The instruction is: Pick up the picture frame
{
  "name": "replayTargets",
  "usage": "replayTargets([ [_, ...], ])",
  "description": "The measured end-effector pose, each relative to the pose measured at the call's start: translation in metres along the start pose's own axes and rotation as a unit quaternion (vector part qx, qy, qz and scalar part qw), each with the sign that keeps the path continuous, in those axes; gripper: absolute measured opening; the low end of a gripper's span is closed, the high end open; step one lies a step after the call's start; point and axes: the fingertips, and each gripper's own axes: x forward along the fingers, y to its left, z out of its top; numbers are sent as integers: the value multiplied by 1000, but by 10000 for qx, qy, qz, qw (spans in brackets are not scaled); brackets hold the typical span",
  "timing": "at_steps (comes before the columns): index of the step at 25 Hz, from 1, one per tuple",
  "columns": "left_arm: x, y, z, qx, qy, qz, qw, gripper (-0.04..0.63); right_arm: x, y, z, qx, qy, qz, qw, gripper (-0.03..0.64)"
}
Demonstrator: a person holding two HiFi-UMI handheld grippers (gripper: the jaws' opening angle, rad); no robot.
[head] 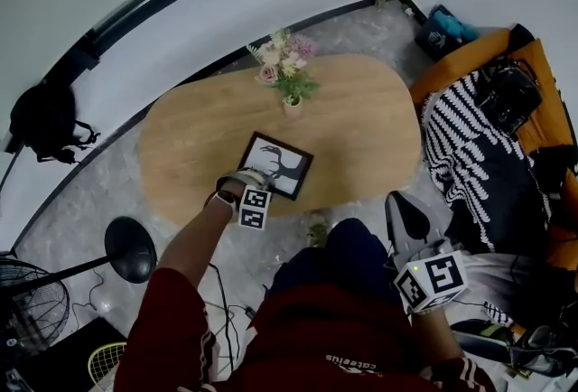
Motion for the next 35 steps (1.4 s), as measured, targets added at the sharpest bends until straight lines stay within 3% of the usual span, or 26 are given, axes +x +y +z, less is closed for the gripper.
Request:
replayTargets([
  [8, -26, 6, 8, -528, -159, 114, 9984, 77, -8, 11, 14, 28, 50, 83, 9999, 0],
  [17, -99, 18, 10, -1094, -244, 522, 9923, 77, -36, 39, 50, -28, 15, 199, 9998, 0],
  [23, -169, 10, 29, -1682, -610, 789, 9807, 77, -68, 71, 84, -82, -48, 330, 9994, 0],
  [29, -223, 1, 46, -2005, -799, 992, 9714, 77, -106, 91, 114, -100, -195, 313, 9993, 0],
  [35, -274, 0, 62, -2444, -1071, 1450, 9528, 77, -130, 101, 120, -129, -345, 427, 9984, 0],
])
